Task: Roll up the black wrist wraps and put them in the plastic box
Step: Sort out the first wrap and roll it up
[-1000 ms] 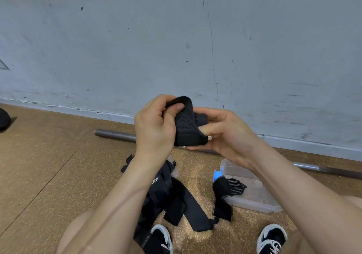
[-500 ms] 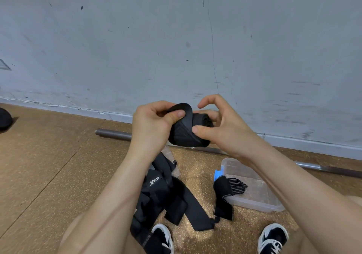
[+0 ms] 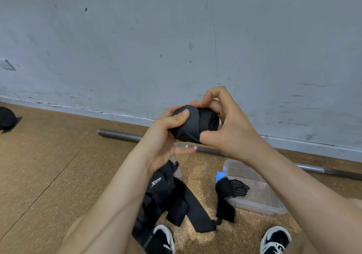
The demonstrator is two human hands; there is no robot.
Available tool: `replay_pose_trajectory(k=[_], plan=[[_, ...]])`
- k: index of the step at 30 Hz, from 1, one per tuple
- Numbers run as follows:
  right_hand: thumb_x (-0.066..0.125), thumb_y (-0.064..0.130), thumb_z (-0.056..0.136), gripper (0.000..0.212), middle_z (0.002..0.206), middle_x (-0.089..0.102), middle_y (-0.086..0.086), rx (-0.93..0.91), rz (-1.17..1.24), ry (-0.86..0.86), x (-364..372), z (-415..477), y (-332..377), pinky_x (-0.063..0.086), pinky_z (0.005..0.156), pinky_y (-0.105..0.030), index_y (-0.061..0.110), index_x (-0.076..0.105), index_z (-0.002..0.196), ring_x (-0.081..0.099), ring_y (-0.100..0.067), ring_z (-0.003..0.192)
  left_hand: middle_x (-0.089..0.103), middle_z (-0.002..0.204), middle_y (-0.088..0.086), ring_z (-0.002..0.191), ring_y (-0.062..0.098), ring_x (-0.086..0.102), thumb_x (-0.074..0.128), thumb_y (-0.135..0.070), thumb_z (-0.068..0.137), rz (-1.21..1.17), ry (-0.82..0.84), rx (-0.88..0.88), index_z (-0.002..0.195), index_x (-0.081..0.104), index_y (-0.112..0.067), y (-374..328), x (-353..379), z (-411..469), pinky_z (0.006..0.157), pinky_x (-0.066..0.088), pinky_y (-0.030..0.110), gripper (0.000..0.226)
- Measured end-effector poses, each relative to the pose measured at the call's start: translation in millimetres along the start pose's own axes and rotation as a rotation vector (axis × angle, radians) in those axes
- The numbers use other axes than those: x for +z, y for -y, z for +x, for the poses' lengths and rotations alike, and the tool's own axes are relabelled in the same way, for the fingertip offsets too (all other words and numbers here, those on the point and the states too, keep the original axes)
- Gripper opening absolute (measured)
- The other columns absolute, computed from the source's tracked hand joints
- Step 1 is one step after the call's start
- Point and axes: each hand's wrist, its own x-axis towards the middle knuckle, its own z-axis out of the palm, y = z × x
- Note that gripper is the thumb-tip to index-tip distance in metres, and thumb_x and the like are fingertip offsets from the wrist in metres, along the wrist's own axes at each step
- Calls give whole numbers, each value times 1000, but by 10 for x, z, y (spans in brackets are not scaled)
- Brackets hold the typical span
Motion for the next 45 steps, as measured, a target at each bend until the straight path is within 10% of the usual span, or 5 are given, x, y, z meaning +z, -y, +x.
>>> replay_pose_trajectory(k=[8,20,26,35,45], plan=[[59,41,95,23,99,69,-3,339,269,-297,135,89,-197,57,69,-31,19,63,102,67,-17,88,69,109,9,101,32,70,73,-32,73,101,-232,334,105,67,-23,173,304,66,81,59,55,34],[49,30,102,28,68,57,8,85,-83,-452,382,156,-453,43,61,-19,17,59,79,53,-3,65,59,63,-11,61,9,56,66,-31,77,404,-532,547,75,57,-20,197,340,247,59,50,32,14],[53,45,97,30,98,72,-11,601,610,-208,170,190,-261,60,60,-43,19,67,97,72,-26,81,58,94,-8,86,5,56,55,-50,85,883,-400,690,96,56,-30,267,213,261,72,45,22,23],[45,42,99,38,69,61,-3,442,-298,-58,154,59,-628,51,39,-35,21,61,73,64,-29,59,74,85,6,59,23,69,60,-56,88,468,42,-133,115,61,-16,585,-53,70,55,55,29,48],[42,17,100,26,111,66,-15,1060,-561,398,-560,-332,-1535,58,79,-38,15,57,121,67,-25,88,67,110,4,89,26,67,48,-70,89,1348,88,-348,118,51,-18,1979,-62,671,74,54,34,60]])
